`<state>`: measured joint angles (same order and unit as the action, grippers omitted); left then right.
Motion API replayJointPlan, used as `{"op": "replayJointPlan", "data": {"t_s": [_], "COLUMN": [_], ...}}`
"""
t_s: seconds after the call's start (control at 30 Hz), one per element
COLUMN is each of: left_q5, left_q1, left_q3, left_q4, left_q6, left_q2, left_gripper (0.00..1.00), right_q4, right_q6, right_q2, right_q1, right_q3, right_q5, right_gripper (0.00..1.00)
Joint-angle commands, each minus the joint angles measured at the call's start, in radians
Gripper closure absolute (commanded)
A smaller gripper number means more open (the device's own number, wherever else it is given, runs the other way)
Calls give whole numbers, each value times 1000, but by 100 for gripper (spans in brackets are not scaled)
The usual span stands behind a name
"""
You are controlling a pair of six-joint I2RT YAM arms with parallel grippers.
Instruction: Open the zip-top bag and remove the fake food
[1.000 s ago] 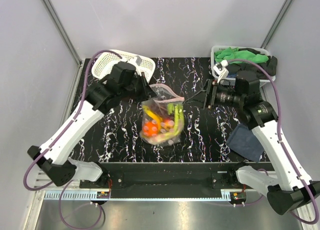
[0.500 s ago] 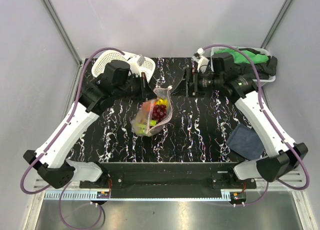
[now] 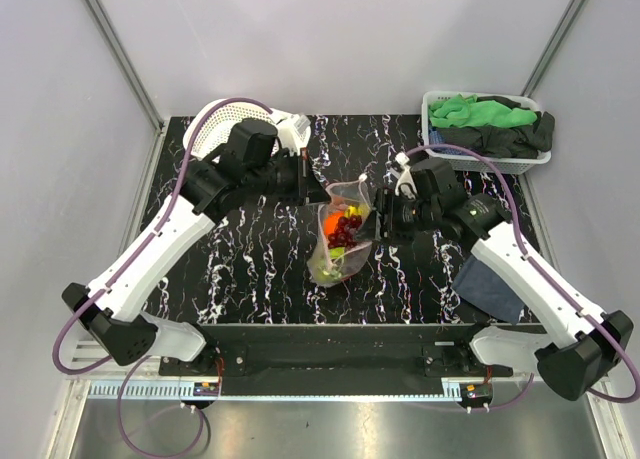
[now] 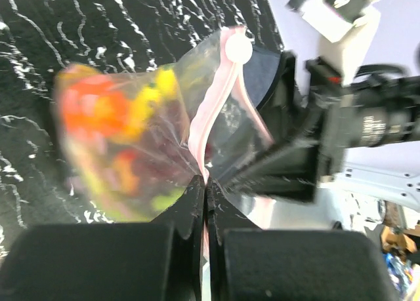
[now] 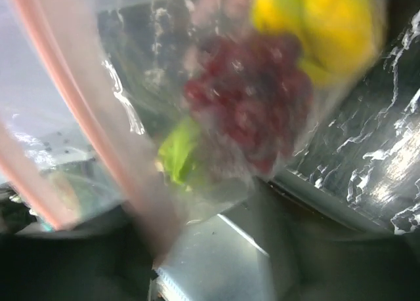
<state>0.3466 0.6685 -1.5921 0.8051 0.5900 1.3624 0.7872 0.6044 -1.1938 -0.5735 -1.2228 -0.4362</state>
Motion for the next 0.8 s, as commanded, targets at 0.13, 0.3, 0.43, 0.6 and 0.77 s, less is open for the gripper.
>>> {"op": "replayJointPlan", "data": {"t_s": [0.13, 0.3, 0.43, 0.6, 0.77], "left_q5": [118, 156, 212, 230, 144], "left_q1": [-1, 0, 20, 48, 42], "left_q3": [-9, 14, -15, -89, 91], "left_q4": [-182, -254, -330, -346, -311], "left_q6": [62, 100, 178, 191, 137], "left_q2": [-3, 20, 76, 161, 118], "left_gripper": [100, 100, 100, 100, 100], "right_q4": [-23, 136, 282, 492, 405], "right_q6": [89, 17, -57, -120, -132], "right_q2": [7, 36, 53, 27, 13], "right_q1": [-8, -8, -8, -8, -8], "right_q3": [23, -82, -205, -363, -284], "right_q5": [89, 214, 323, 413, 311], "right_gripper": [100, 100, 100, 100, 100]}}
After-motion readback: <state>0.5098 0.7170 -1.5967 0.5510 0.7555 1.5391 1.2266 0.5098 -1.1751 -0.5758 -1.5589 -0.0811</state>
